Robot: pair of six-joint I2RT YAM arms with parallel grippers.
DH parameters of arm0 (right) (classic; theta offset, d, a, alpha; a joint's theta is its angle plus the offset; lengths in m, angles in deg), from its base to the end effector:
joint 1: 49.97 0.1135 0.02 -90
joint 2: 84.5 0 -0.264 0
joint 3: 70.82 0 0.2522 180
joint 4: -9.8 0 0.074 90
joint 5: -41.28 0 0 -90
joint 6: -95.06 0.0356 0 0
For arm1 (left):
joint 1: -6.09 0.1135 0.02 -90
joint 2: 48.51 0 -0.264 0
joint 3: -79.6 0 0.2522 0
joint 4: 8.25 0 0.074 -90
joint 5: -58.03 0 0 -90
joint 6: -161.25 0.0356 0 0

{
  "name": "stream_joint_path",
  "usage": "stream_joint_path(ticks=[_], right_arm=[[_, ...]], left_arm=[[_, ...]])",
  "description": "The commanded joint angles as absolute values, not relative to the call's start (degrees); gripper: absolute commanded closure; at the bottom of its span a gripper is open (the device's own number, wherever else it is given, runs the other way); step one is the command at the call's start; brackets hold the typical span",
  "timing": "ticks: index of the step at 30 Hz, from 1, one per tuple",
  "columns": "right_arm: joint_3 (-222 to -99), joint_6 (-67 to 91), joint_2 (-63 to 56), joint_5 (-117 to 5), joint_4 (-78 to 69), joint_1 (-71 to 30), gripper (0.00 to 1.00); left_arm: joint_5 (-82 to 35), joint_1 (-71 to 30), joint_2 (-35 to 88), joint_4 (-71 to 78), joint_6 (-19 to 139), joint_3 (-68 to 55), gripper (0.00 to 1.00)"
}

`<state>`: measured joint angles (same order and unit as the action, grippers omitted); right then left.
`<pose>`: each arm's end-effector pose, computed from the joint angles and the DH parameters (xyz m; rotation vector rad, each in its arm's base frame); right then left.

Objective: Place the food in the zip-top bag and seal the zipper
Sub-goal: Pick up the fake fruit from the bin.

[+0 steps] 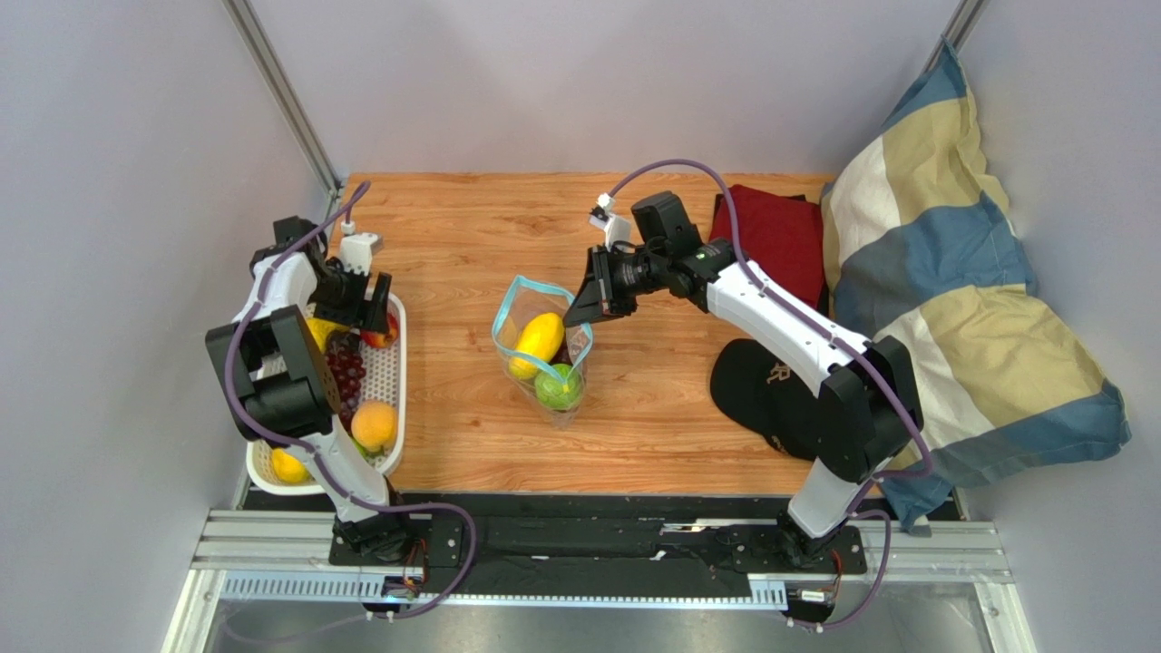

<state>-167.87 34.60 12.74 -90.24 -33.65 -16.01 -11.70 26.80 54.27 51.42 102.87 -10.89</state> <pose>0.3006 0.2309 0.3051 -0.4981 2.4639 1.3589 0.3393 0.1151 0.2152 0.3324 2.6763 -0.2438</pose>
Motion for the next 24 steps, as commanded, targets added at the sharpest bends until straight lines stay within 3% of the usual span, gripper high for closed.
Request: stream_joint_path(ticks=[1, 12, 19, 24], right_arm=[[-167.8, 34.5, 12.5, -90.3, -31.0, -15.7, 1.00], [-168.0, 34.9, 13.2, -90.7, -30.9, -15.7, 1.00], [-168.6, 34.1, 12.8, -90.7, -32.1, -15.8, 1.00], [-168.5, 32.2, 13.1, -90.8, -32.8, -15.7, 1.00]], left_arm=[[-12.5, 26.0, 55.1, 46.9, 98.5, -9.6, 0.16], [-13.1, 24.5, 55.7, 45.1, 98.2, -6.8, 0.14], [-11.1, 24.5, 45.9, 51.9, 99.3, -7.6, 0.48], [-5.4, 24.2, 35.2, 59.6, 101.0, -12.6, 0.58]])
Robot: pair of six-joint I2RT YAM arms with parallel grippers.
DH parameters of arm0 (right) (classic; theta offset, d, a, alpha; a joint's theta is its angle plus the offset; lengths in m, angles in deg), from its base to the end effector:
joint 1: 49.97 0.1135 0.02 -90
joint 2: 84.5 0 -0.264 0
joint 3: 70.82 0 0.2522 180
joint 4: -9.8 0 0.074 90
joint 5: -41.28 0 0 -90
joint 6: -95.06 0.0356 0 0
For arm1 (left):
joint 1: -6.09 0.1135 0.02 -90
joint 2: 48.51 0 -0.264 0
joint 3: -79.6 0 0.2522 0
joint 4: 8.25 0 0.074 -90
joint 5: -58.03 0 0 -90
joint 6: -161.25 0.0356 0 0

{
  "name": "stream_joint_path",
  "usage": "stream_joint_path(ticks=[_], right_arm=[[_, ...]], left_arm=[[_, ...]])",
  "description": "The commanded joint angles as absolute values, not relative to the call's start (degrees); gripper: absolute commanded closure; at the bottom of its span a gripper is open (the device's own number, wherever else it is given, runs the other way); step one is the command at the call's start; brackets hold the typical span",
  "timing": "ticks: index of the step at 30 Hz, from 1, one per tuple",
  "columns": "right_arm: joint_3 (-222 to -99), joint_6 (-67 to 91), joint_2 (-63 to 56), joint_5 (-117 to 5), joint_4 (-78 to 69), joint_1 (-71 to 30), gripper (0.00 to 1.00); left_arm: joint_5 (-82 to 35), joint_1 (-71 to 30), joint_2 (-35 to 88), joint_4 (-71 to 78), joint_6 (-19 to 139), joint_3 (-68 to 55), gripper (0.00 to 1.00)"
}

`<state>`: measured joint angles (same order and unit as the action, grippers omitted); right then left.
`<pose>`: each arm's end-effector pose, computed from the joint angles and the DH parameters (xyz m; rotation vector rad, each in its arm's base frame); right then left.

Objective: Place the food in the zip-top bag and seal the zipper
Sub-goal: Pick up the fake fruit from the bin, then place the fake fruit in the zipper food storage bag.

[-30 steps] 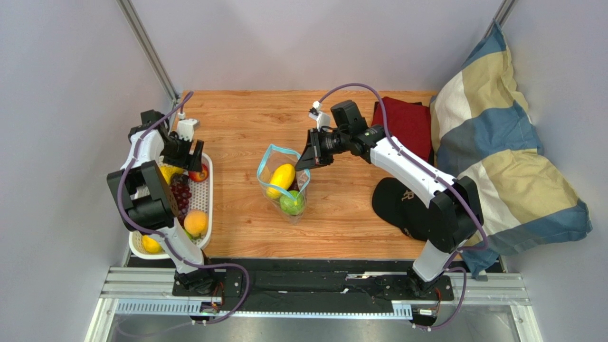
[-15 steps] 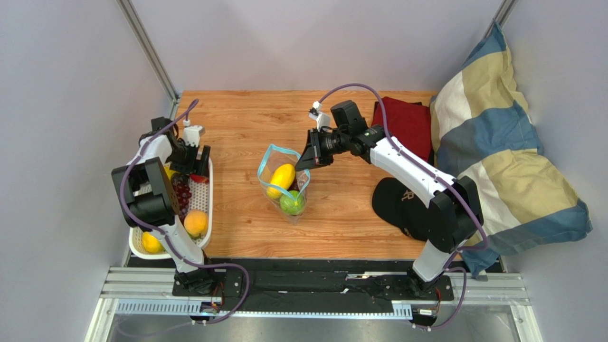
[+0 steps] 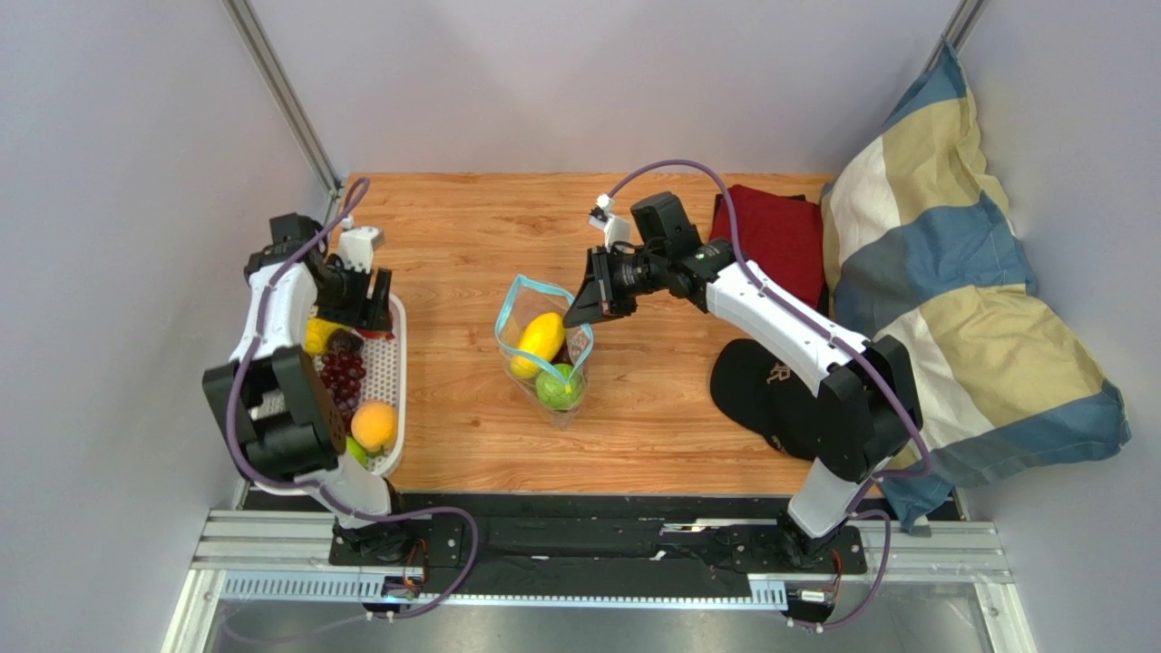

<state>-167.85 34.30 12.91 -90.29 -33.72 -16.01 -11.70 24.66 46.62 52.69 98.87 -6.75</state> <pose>0.3010 0.2312 0.3038 -0.5032 2.4659 1.3571 0.3168 0.0934 0.2372 0.2957 2.6546 -0.2517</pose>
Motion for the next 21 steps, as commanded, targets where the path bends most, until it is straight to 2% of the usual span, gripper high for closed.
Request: stream_joint_path(ticks=[1, 4, 9, 16, 21], right_arm=[[-168.5, 32.0, 13.2, -90.8, -32.9, -15.8, 1.00], [-168.8, 31.8, 13.5, -90.9, -32.9, -15.7, 1.00], [-170.4, 30.4, 13.6, -91.3, -33.3, -15.2, 1.00], [-170.9, 29.1, 13.2, -92.1, -34.5, -15.0, 1.00], [-171.2, 28.1, 12.5, -92.7, -35.1, -15.0, 1.00]], left_arm=[[-3.0, 23.9, 33.9, 61.9, 100.8, -13.8, 0.58], [2.6, 20.2, 29.2, 66.1, 99.9, -19.7, 0.58], [5.1, 3.1, 23.6, 67.3, 95.3, -27.6, 0.55], [-0.6, -17.9, 24.8, 64.8, 93.5, -29.1, 0.50], [-6.7, -26.7, 27.1, 63.6, 94.9, -24.7, 0.48]])
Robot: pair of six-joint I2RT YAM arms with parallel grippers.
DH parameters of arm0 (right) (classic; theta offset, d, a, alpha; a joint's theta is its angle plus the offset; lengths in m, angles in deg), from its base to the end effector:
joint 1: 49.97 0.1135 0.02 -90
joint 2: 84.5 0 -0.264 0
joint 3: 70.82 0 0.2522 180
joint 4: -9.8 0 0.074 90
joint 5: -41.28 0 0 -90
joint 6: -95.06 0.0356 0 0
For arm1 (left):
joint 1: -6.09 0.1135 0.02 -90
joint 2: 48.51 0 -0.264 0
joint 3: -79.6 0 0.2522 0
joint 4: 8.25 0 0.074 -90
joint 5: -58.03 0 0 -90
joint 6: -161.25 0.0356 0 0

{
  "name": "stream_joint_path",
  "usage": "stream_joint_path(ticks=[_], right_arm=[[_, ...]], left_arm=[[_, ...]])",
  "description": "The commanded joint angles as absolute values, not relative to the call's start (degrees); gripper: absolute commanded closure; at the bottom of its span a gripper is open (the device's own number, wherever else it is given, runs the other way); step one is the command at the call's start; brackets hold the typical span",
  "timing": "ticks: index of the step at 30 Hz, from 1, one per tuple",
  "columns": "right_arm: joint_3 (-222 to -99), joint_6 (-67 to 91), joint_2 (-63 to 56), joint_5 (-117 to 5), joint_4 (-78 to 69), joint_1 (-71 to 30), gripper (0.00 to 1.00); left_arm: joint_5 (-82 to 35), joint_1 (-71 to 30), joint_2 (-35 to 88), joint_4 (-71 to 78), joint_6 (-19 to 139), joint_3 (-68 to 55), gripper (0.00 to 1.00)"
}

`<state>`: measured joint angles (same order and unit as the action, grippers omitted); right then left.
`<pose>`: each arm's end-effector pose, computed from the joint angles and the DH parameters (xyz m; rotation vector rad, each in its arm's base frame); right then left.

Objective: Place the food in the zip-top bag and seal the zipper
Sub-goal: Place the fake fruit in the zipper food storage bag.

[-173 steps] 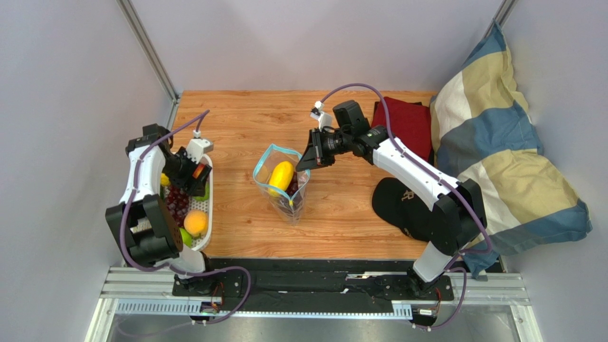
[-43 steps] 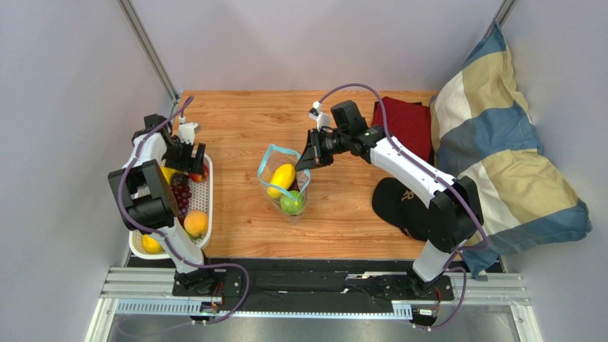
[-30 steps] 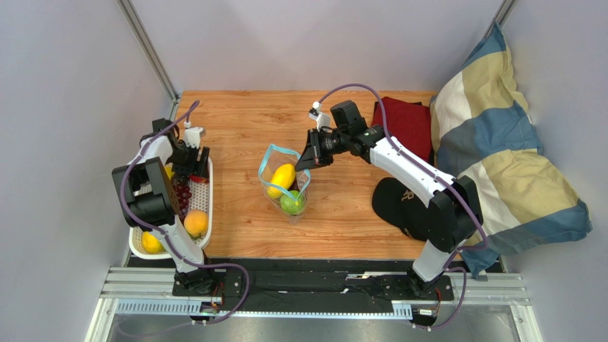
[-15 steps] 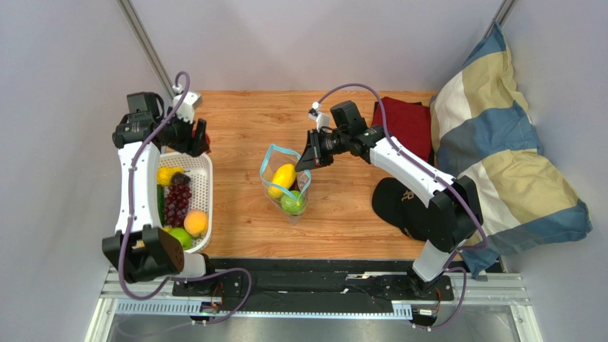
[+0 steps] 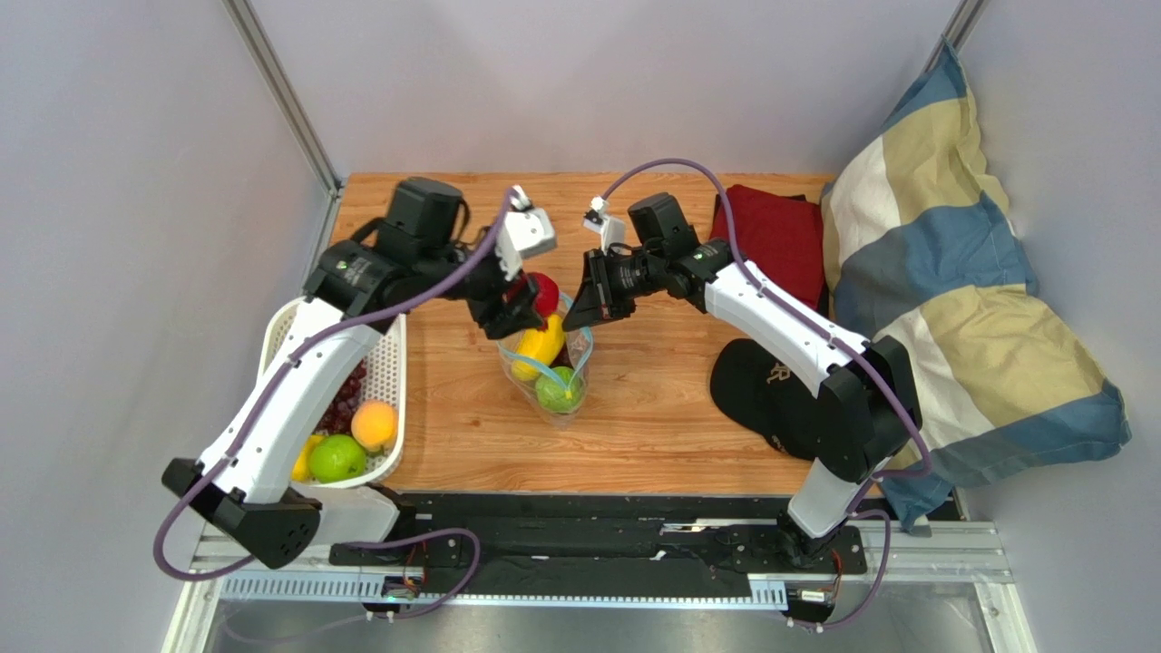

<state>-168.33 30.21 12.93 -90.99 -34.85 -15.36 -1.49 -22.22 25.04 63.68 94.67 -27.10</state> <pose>0.2974 0.2343 0.3052 -0.6036 2.4351 1.3466 0.2010 -0.1288 0.4390 1.2151 1.8495 -0.6422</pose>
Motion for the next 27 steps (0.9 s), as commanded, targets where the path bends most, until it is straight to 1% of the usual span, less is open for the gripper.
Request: stream_joint_path(ticks=[1, 2, 3, 4, 5, 7, 8, 9, 10, 13, 19, 22, 27], right_arm=[[-171.4, 27.8, 12.2, -92.7, -35.5, -15.0, 1.00], [-171.5, 27.4, 11.9, -92.7, -35.9, -15.0, 1.00], [-171.5, 27.0, 11.8, -92.8, -36.0, -15.1, 1.00], [-171.6, 26.7, 11.4, -93.3, -36.4, -15.0, 1.00], [-171.5, 25.8, 11.2, -93.6, -36.6, -15.0, 1.00], [-171.4, 24.6, 11.2, -95.3, -37.1, -15.0, 1.00], [-171.8, 23.9, 11.4, -96.4, -37.2, -15.0, 1.00], [-171.9, 22.1, 11.7, -97.6, -37.4, -15.0, 1.00], [-172.2, 21.5, 11.8, -100.3, -37.6, -15.0, 1.00], [-172.6, 20.7, 12.5, -103.4, -37.1, -15.0, 1.00], [-174.1, 19.0, 13.3, -103.8, -38.1, -14.8, 1.00], [-174.1, 18.9, 13.5, -103.7, -38.3, -14.6, 1.00], [-174.3, 18.6, 13.8, -103.4, -38.6, -14.2, 1.00]], left_arm=[[-7.2, -27.1, 27.5, 64.3, 95.2, -24.2, 0.47], [-7.2, -27.1, 27.9, 64.7, 95.4, -23.8, 0.45], [-7.4, -27.2, 28.0, 65.2, 95.6, -23.0, 0.39], [-7.5, -27.1, 27.9, 66.1, 96.1, -22.8, 0.35], [-7.5, -27.2, 27.2, 66.5, 96.4, -22.2, 0.26], [-6.7, -27.2, 26.1, 67.6, 98.1, -21.9, 0.16], [-6.6, -27.2, 25.7, 68.5, 99.2, -22.3, 0.04], [-5.7, -27.2, 25.0, 71.0, 100.9, -22.8, 0.01], [-5.8, -27.2, 24.4, 71.9, 103.6, -23.2, 0.01], [-5.2, -27.2, 21.6, 74.5, 109.8, -24.3, 0.01], [-0.9, -27.2, 16.4, 80.1, 123.7, -22.3, 0.01], [1.0, -27.2, 17.3, 84.8, 128.3, -22.4, 0.04], [1.2, -30.2, 17.7, 86.7, 131.5, -19.2, 0.15]])
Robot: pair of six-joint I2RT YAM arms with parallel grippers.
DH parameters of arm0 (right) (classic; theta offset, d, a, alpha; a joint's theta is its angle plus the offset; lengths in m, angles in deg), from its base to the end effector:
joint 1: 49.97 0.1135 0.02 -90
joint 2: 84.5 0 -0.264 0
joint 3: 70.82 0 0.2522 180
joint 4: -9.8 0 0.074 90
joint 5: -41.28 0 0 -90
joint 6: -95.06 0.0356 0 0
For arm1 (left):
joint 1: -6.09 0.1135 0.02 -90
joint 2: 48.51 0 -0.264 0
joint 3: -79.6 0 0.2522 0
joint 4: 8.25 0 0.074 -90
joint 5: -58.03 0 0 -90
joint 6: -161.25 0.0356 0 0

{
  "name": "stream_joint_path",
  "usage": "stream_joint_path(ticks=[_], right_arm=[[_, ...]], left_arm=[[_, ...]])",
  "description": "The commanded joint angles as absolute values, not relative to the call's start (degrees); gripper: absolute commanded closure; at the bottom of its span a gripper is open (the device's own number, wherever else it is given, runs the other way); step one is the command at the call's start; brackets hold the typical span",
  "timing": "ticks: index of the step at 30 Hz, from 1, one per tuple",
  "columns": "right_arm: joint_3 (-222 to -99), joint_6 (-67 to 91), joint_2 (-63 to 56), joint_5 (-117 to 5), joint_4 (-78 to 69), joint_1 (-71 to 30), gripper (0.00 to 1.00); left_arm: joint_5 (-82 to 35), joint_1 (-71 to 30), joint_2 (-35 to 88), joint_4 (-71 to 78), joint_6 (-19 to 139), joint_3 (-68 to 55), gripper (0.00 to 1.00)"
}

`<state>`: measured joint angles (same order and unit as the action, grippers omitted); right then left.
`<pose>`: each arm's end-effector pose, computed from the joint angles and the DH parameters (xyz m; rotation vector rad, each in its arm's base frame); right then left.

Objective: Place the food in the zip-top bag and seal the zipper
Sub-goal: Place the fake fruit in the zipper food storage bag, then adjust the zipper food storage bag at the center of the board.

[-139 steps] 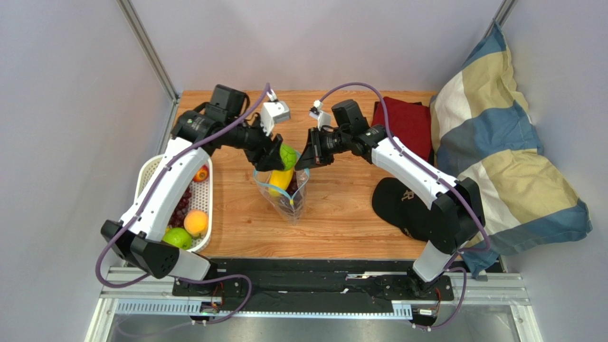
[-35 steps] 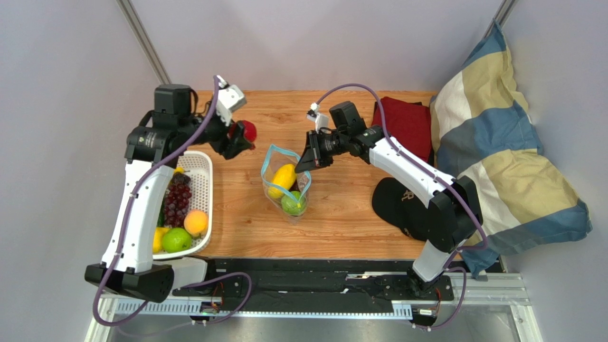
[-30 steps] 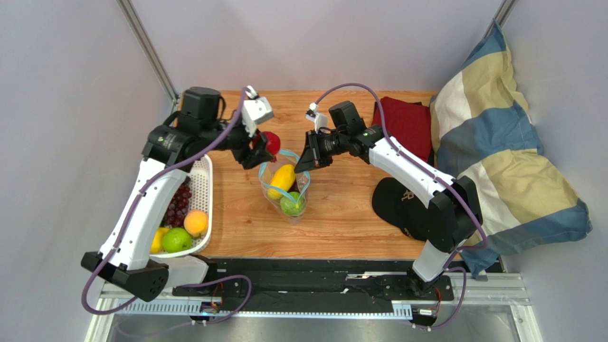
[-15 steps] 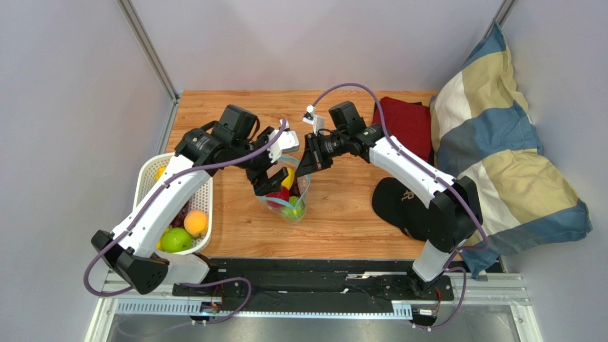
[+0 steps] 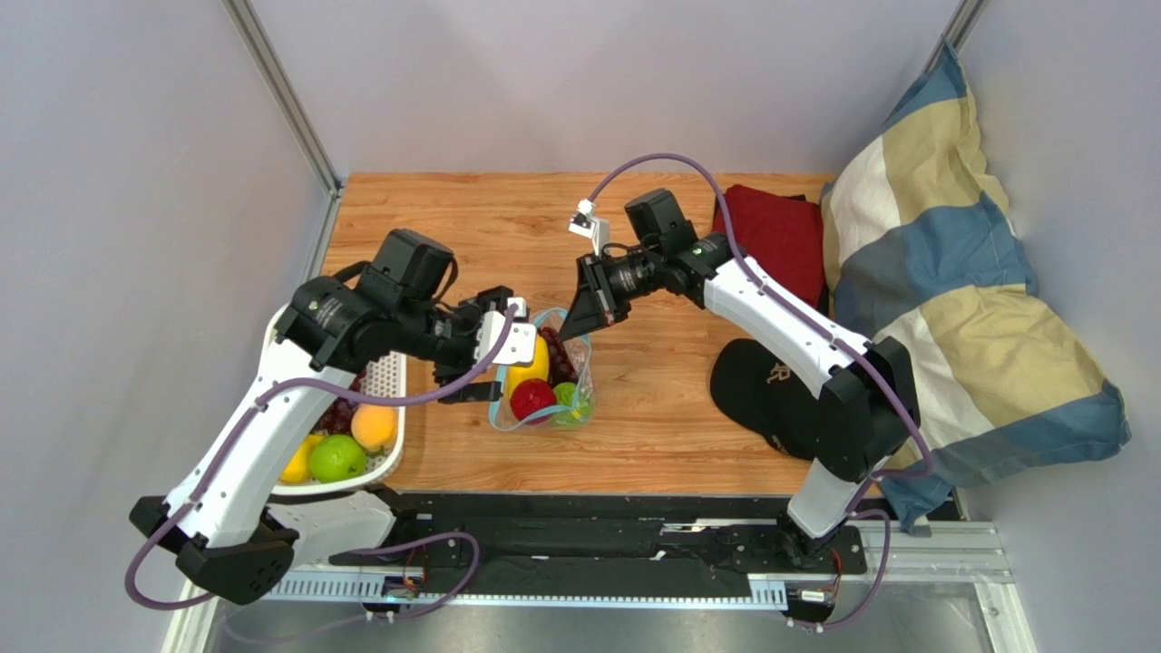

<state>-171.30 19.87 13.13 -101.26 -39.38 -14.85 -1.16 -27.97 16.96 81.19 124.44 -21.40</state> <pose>0.2888 0.2377 0.3185 -0.8978 2.2977 1.4921 0.1366 -0.1144 0.4157 1.8042 1.5820 -0.5200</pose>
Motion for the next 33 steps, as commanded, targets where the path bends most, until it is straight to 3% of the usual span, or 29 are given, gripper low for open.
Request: stream_joint_path(ticks=[1, 9, 19, 25, 28, 31, 33], right_arm=[[-174.4, 18.6, 14.0, -103.5, -38.5, -14.3, 1.00], [-175.1, 18.9, 15.0, -103.2, -38.8, -14.1, 1.00], [-174.3, 18.7, 15.2, -103.4, -38.8, -14.1, 1.00], [-174.2, 19.0, 15.3, -104.4, -38.1, -14.1, 1.00], [-174.1, 19.0, 15.3, -104.9, -38.1, -14.2, 1.00], [-174.8, 17.7, 15.5, -105.1, -39.2, -14.1, 1.00], [-179.6, 14.0, 16.5, -105.0, -43.6, -14.1, 1.00]], left_arm=[[1.1, -31.1, 17.1, 86.2, 132.2, -18.3, 0.16], [-7.0, -42.1, 13.6, 82.4, 137.1, -8.7, 0.26], [-14.0, -43.3, 15.3, 80.0, 138.5, -4.2, 0.37], [-16.8, -44.0, 14.2, 75.3, 139.7, 0.2, 0.49], [-19.6, -44.9, 14.0, 72.0, 140.7, 2.6, 0.63], [-18.5, -45.1, 14.0, 70.5, 138.4, -0.1, 0.96], [-14.1, -45.1, 15.0, 72.5, 131.5, -8.9, 1.00]])
